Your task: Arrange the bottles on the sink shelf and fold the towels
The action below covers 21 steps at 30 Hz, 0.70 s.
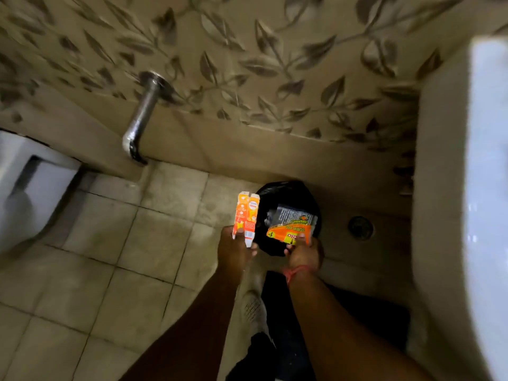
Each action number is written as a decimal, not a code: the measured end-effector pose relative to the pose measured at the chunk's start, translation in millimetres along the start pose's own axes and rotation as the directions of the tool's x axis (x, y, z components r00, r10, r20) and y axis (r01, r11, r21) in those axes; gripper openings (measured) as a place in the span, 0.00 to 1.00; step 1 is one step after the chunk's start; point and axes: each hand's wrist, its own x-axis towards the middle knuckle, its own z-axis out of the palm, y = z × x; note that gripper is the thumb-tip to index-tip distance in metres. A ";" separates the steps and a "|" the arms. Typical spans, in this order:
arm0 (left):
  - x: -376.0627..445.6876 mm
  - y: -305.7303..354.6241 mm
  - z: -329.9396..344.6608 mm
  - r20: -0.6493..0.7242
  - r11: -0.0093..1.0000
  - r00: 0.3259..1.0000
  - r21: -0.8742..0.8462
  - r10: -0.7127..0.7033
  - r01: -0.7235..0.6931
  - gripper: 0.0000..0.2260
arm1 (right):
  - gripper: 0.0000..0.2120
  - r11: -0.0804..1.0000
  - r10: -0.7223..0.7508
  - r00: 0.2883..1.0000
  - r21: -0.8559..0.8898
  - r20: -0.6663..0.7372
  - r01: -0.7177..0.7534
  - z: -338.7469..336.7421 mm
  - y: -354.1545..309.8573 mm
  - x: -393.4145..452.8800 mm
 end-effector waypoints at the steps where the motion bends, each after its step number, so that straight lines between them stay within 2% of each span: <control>1: 15.8 -12.3 7.6 0.020 1.000 1.000 0.020 -0.023 0.022 0.08 | 0.09 0.999 -0.001 1.000 -0.037 -0.028 0.000 6.5 11.6 17.9; 4: 59.7 -43.0 30.8 0.076 0.994 0.993 0.068 -0.087 0.082 0.10 | 0.15 0.984 -0.040 0.990 -0.178 -0.132 0.016 22.2 41.0 62.0; 7: 96.4 -67.0 53.6 0.096 0.989 0.987 0.076 -0.132 0.125 0.12 | 0.15 0.972 -0.058 0.985 -0.234 -0.165 0.018 35.8 57.4 94.1; 9: 114.4 -75.1 64.9 0.126 0.984 0.977 0.068 -0.171 0.164 0.13 | 0.14 0.992 0.029 0.998 -0.119 -0.058 -0.036 44.1 57.3 103.3; 11: 130.0 -81.8 73.1 0.160 0.973 0.964 0.125 -0.214 0.195 0.16 | 0.19 0.985 0.173 0.983 -0.035 0.070 -0.171 48.3 57.5 107.7; 13: 137.6 -83.5 75.0 0.136 0.951 0.965 0.247 -0.226 0.188 0.19 | 0.22 0.967 0.248 0.965 -0.086 0.083 -0.241 49.9 58.7 107.5; 14: 136.4 -84.3 73.3 0.120 0.934 0.975 0.330 -0.186 0.138 0.20 | 0.24 0.968 0.216 0.976 -0.130 0.015 -0.213 48.4 59.9 105.4; 16: 123.3 -81.3 65.4 0.153 0.861 0.987 0.507 -0.048 -0.036 0.20 | 0.27 0.934 0.063 0.988 -0.341 -0.139 -0.108 42.8 59.8 95.7; 18: 105.4 -77.4 54.2 0.214 0.811 0.977 0.572 -0.001 -0.125 0.21 | 0.29 0.870 -0.002 0.993 -0.489 -0.120 -0.057 35.0 56.6 81.5; 21: 76.9 -54.0 34.0 0.227 0.824 0.973 0.558 -0.035 -0.101 0.24 | 0.29 0.850 -0.029 1.000 -0.526 -0.005 0.022 27.8 40.6 42.5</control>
